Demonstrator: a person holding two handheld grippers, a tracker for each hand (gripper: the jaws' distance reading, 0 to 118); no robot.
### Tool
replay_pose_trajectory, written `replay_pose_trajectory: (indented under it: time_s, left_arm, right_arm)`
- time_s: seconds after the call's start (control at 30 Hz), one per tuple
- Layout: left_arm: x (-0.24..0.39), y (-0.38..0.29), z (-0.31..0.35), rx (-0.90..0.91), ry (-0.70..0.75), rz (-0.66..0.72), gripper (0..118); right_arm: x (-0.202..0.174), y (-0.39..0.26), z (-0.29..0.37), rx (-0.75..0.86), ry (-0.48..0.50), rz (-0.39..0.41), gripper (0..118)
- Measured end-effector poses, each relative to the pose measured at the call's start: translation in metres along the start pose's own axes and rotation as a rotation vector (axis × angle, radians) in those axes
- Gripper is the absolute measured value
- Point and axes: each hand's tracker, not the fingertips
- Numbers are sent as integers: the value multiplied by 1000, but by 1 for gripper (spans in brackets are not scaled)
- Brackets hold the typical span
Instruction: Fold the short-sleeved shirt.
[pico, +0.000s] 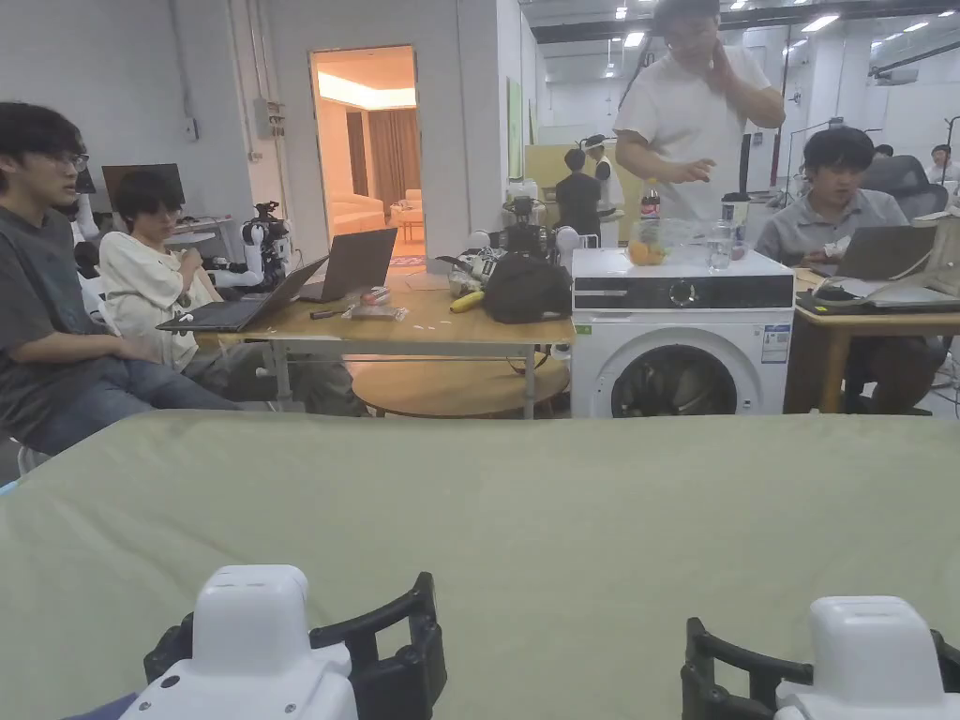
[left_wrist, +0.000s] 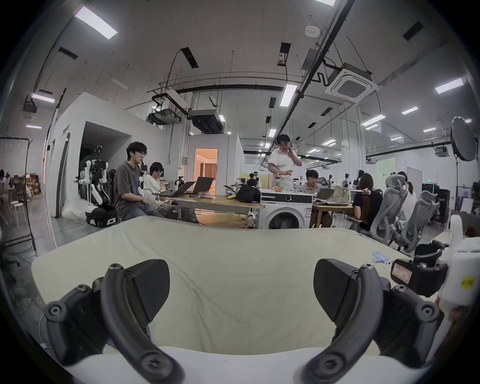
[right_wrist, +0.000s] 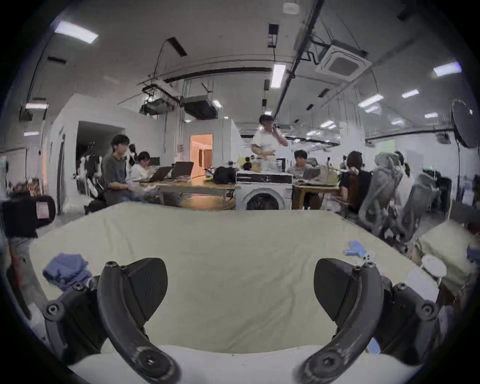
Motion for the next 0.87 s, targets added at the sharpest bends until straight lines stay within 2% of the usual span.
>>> replay_pose_trajectory:
  time_s: [0.23,0.53,0.87]
  left_arm:
    - [1,-3,-2,-8,0,-2,111]
    - [0,-9,-6,-28,-11,-1,111]
    - [-5,-17,-9,-61,7,-14,111]
  right_arm:
    - [-1,2,0,-4,27,-14,113]
    - [-11,0,-2,-12,21,43,113]
    - [-13,-6,-11,-35,1,54,113]
